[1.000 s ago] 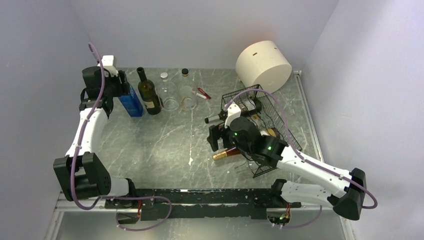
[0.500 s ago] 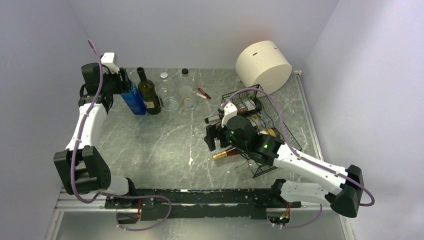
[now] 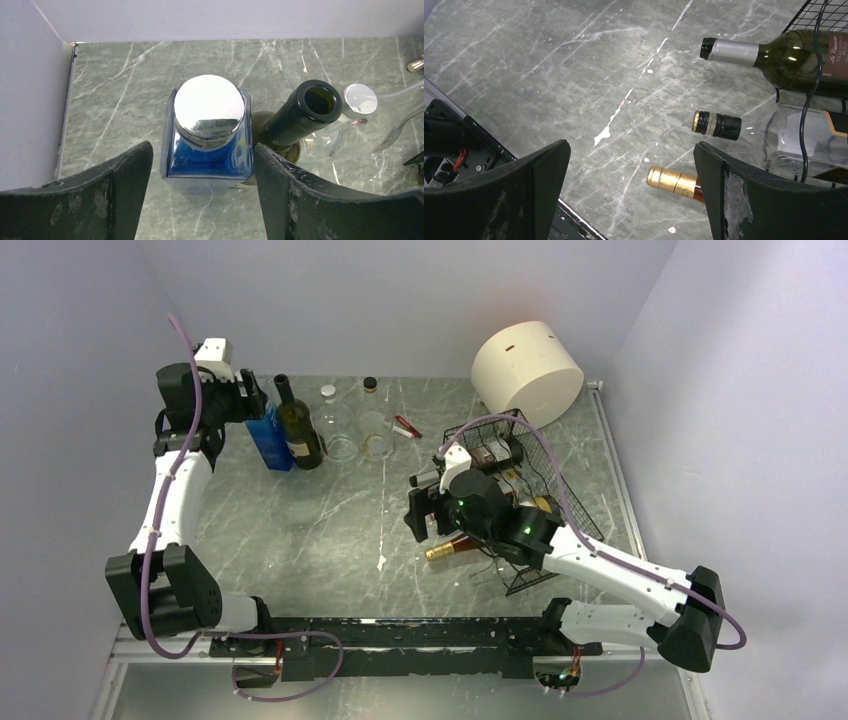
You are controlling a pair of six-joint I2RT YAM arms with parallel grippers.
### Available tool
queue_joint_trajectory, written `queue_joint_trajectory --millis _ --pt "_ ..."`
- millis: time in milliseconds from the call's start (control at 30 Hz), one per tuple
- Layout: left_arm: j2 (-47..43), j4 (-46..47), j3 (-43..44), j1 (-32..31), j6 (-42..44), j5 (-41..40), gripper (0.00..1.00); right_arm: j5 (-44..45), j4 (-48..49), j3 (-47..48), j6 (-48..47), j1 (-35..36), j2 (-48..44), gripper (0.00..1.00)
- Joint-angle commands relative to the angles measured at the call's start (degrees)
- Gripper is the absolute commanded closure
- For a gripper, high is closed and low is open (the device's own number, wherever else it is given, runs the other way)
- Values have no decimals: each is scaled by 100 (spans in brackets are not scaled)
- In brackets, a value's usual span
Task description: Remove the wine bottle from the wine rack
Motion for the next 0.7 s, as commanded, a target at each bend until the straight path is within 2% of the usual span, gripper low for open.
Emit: queue_joint_trajectory --millis 0,67,100,433,567,667 --pt "-245 202 61 18 -48 67 21 -56 146 210 71 -24 89 0" --pt "-403 164 34 18 -58 -48 10 -39 85 234 50 -26 117 0" --pt "-541 169 -4 19 -59 -86 1 -36 44 252 37 -26 138 0" --pt "-1755 416 -442 18 -467 -1059 1 279 -589 570 -409 -23 332 0" --pt "-2031 533 -528 -126 -858 -827 1 314 -738 794 -664 -18 513 0" --pt "-2015 447 -413 -715 -937 -598 1 507 -773 851 -800 -19 686 0"
